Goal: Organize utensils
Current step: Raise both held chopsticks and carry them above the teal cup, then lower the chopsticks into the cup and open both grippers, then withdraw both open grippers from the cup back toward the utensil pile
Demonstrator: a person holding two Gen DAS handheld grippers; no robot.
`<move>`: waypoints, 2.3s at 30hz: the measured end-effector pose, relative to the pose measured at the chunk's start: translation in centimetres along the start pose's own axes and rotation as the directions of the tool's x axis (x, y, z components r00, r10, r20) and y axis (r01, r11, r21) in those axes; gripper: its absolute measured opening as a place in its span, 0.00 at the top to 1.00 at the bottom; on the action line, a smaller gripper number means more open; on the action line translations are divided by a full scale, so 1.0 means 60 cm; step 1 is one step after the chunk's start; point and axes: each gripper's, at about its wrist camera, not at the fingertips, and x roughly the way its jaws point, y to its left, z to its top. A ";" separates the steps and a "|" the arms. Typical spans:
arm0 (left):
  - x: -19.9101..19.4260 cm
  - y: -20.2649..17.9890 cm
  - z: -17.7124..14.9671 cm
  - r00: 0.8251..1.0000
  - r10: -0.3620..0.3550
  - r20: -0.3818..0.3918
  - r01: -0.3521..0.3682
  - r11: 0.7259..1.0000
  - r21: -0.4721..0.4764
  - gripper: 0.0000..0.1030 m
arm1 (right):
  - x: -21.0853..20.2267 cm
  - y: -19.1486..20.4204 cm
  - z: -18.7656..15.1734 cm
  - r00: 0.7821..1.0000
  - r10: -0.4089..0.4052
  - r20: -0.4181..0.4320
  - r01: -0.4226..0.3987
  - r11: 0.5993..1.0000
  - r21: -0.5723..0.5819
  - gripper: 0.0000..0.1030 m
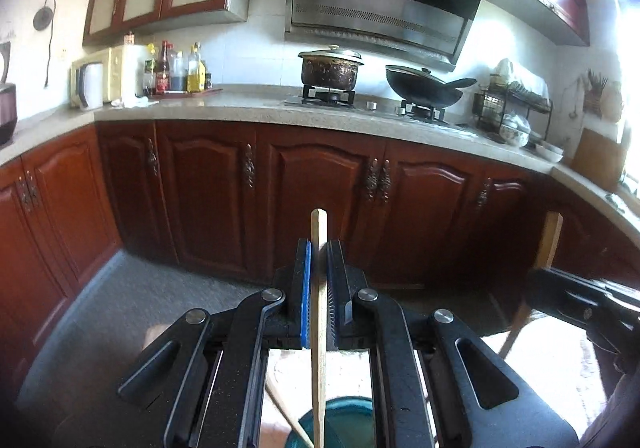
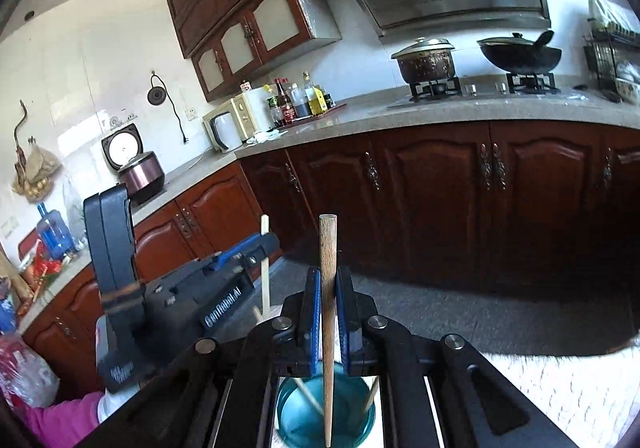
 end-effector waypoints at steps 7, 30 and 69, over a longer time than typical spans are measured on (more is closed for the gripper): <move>0.027 -0.004 -0.038 0.999 0.030 0.032 -0.032 0.999 0.043 0.94 | 0.063 -0.004 -0.011 0.998 -0.061 0.006 0.062 0.997 -0.043 0.93; 0.002 -0.004 -0.135 0.992 0.031 -0.121 -0.022 0.997 0.071 0.94 | 0.118 -0.049 -0.114 0.981 -0.006 -0.192 0.014 0.999 0.040 0.93; -0.065 -0.004 -0.152 0.984 -0.005 -0.179 0.006 1.000 0.004 0.62 | 0.061 -0.038 -0.128 0.969 -0.087 -0.230 0.101 0.994 0.051 0.67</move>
